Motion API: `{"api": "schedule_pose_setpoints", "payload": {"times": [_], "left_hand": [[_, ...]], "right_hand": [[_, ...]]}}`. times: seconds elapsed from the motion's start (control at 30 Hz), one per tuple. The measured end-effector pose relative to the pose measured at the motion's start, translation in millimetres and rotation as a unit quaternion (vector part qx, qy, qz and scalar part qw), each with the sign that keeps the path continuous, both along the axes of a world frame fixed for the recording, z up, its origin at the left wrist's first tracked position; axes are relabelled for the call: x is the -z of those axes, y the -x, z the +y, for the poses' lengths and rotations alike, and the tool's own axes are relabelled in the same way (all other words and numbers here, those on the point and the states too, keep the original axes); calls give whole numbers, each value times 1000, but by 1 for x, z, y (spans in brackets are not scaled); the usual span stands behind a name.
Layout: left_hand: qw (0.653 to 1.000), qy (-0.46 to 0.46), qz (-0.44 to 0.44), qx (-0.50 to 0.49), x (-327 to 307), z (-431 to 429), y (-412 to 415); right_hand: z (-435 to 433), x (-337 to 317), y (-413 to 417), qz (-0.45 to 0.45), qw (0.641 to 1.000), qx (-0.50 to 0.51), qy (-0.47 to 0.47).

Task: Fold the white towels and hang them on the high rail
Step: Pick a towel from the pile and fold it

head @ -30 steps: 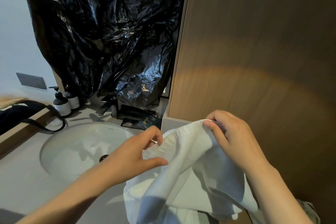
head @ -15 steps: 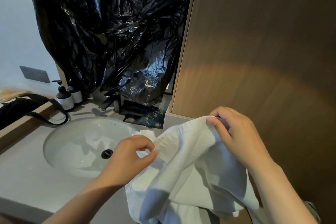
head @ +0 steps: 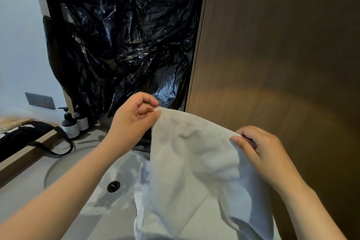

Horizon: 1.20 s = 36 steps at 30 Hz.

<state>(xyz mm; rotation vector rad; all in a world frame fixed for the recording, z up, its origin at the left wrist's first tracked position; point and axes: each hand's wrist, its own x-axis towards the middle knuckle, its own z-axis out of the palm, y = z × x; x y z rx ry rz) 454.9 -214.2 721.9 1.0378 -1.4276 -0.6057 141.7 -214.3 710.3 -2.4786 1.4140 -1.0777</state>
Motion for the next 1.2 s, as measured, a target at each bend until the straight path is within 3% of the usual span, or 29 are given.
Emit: {"api": "schedule_pose_setpoints", "payload": {"times": [0.17, 0.27, 0.47, 0.6, 0.77, 1.0, 1.2], "left_hand": [[999, 25, -7, 46, -18, 4, 37], [997, 48, -18, 61, -26, 3, 58], [994, 58, 1, 88, -34, 0, 66], [996, 40, 22, 79, -26, 3, 67], [995, -73, -7, 71, 13, 21, 64], [996, -48, 60, 52, 21, 23, 70], [998, -11, 34, 56, 18, 25, 70]], "right_hand": [[3, -19, -21, -39, 996, -34, -69], [-3, -30, -39, -32, 998, -30, -52], [-8, -33, -41, -132, 987, -53, -78], [-11, -43, -46, -93, 993, -61, -39], [-16, -49, -37, -77, 996, -21, -48], [-7, -64, -43, -90, 988, -78, -100], [-1, -78, -46, -90, 986, -93, -104]]}}
